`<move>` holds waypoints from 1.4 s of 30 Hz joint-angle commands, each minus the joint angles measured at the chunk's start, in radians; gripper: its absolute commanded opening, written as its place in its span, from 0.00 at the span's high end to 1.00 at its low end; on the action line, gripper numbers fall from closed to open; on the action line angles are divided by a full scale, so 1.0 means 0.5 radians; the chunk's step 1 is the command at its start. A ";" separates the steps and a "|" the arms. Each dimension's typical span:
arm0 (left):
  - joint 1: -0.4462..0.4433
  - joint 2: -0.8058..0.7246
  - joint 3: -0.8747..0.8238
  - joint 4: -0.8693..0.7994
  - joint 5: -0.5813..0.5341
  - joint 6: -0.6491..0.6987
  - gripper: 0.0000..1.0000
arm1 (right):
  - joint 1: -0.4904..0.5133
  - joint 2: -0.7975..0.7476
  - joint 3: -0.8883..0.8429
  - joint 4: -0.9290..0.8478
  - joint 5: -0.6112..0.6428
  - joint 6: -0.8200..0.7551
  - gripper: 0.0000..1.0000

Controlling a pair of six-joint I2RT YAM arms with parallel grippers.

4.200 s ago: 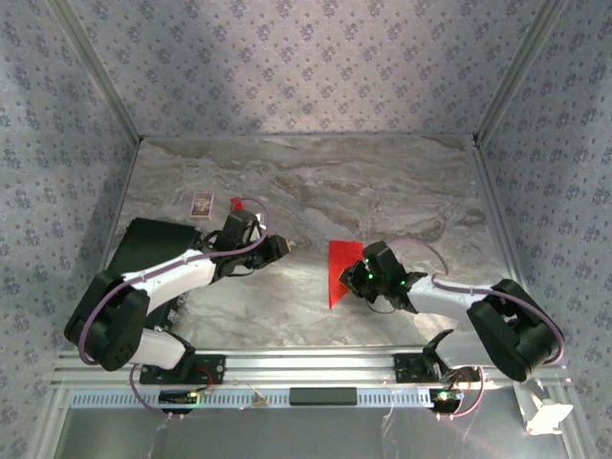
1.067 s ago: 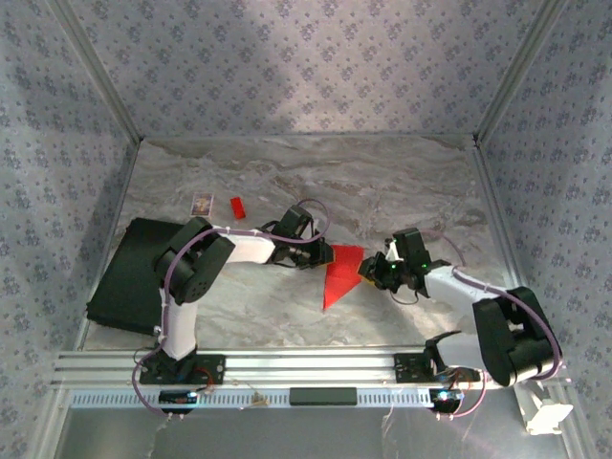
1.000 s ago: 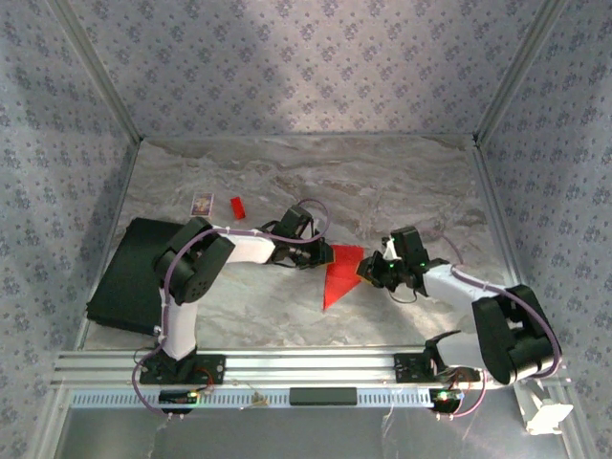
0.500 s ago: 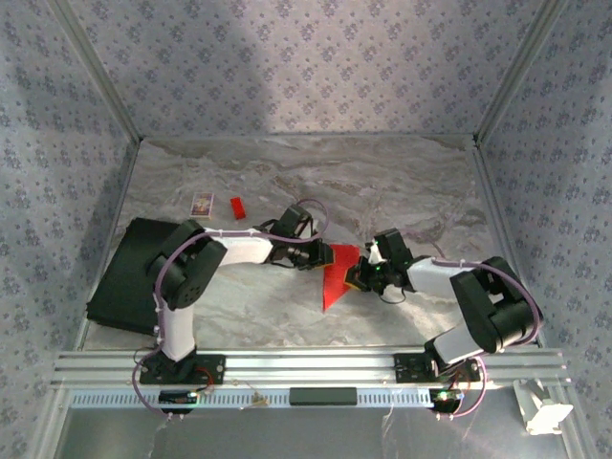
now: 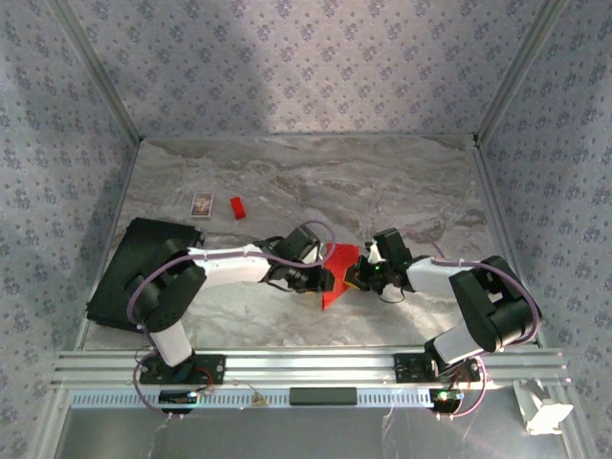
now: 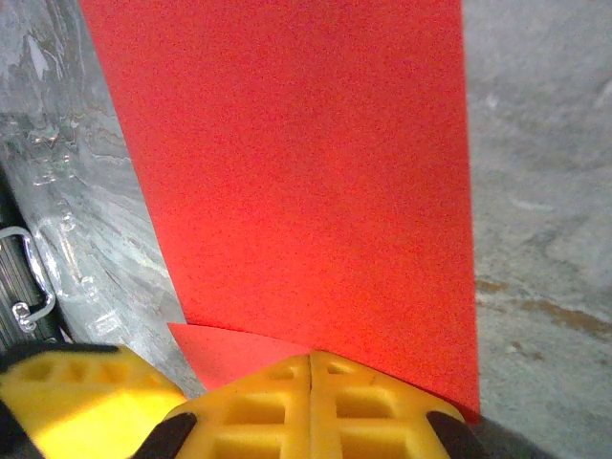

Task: Fold a paper plane with a square sheet of paper (pick it up from the middle)
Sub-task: Third fold the triangle at the center of the table.

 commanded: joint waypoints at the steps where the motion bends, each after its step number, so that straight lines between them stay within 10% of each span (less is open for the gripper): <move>1: -0.053 0.005 0.067 -0.254 -0.144 0.088 0.56 | 0.009 0.051 -0.019 -0.124 0.156 0.021 1.00; 42: -0.273 0.352 0.479 -0.762 -0.419 0.163 0.76 | 0.016 0.027 -0.018 -0.173 0.179 0.004 1.00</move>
